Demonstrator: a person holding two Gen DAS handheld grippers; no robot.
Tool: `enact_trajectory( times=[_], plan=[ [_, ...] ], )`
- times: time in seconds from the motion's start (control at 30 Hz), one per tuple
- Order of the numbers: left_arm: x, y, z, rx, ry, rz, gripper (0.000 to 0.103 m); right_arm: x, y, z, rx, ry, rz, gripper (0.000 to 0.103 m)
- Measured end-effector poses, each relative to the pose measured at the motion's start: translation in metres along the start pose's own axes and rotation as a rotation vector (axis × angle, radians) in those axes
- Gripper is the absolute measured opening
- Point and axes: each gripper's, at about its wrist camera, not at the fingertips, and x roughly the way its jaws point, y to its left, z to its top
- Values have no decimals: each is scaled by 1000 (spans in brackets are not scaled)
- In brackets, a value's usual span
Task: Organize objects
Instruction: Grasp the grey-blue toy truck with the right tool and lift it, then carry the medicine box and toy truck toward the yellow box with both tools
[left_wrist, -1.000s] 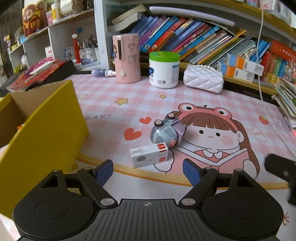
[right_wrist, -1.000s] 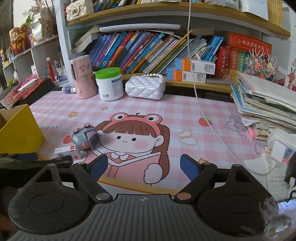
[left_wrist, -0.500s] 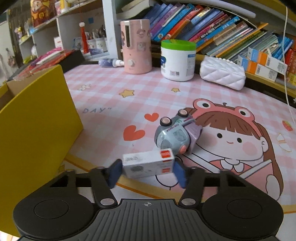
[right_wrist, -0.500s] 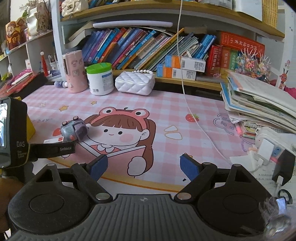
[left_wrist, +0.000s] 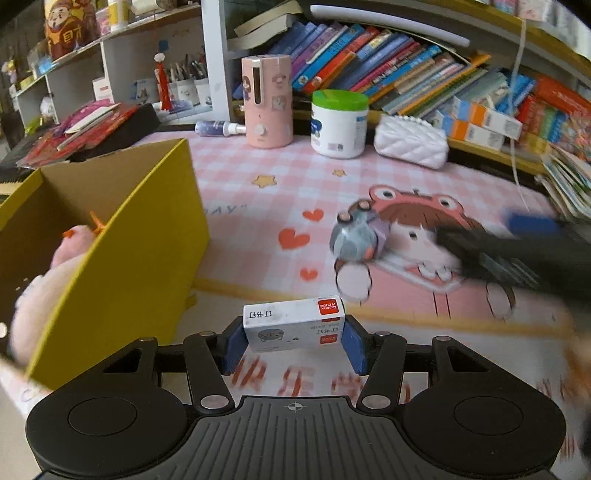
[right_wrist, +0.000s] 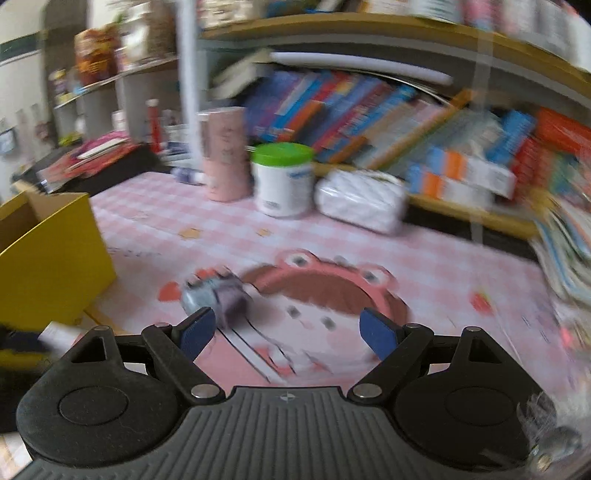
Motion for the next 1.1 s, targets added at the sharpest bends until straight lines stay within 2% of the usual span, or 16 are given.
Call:
enact_trajectory(
  times=[0.1,0.23,0.37,0.5,0.6,0.63,0.83,1.1],
  plan=[
    [-13,3,-7,11,12,-30,53,27,14,11,-64,-5,73,86],
    [-28,4,-11,45,-11,-49,53,63,31,16,-134,53,150,86],
    [-37,8,-15,40,-22,-76,53,90,44,11,-217,93,168,85],
    [-42,11,-18,35,-26,-81,53,107,45,4,-217,129,172,85],
    [-45,15,-21,25,-24,-75,53,116,43,2,-182,150,199,69],
    [-46,16,-21,22,-24,-73,53,117,41,2,-159,149,209,61],
    [-54,19,-24,13,-48,-83,53,101,37,6,-84,141,200,61],
    [-56,20,-26,10,-73,-114,53,36,19,7,61,93,109,61]
  ],
)
